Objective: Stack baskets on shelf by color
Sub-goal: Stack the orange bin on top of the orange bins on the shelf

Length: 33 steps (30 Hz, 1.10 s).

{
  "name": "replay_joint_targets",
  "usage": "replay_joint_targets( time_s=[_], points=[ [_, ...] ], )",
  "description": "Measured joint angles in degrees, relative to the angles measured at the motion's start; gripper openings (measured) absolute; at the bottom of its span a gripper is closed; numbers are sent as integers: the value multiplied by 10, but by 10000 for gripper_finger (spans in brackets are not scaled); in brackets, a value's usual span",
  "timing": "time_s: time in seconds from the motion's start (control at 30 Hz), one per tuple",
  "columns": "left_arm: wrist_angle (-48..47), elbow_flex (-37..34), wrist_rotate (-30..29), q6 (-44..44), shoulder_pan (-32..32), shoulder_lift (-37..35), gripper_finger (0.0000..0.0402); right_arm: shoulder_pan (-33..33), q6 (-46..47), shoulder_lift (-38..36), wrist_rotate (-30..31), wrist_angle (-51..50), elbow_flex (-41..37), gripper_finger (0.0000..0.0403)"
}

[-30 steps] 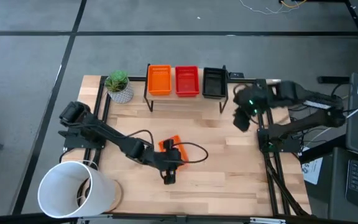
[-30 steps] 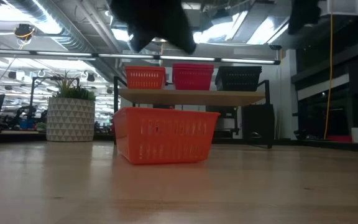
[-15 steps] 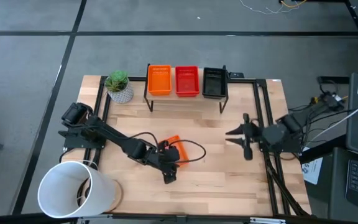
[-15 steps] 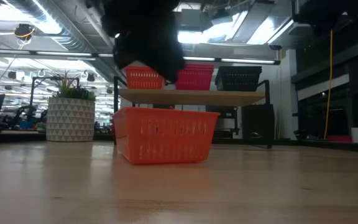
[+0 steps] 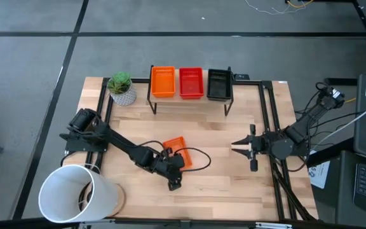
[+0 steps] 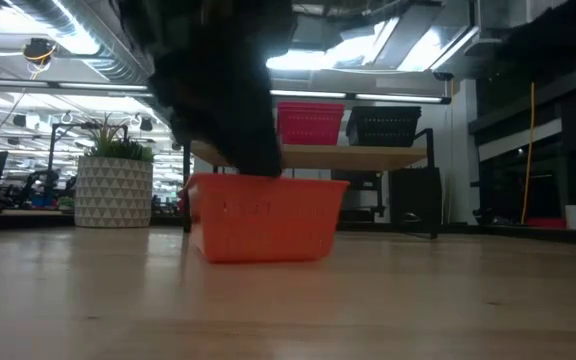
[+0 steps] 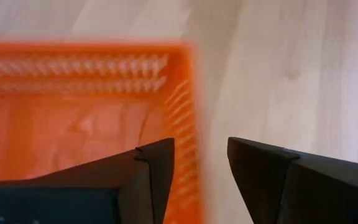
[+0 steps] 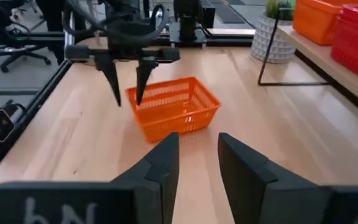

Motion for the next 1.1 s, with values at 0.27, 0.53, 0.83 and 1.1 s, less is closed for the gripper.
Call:
replay_joint_targets(
  time_s=[0.27,0.53,0.83,1.1],
  points=[
    [-16,-2,4,-2,1,18,143,17,62,3,4,2,-27,110],
    [-29,-2,6,2,3,42,127,34,99,3,2,78,-92,110],
    [-34,7,17,24,2,17,5,47,100,3,2,116,-113,110],
    [-215,142,-41,175,-1,-78,0,47,101,9,-3,132,-112,110]
  ],
)
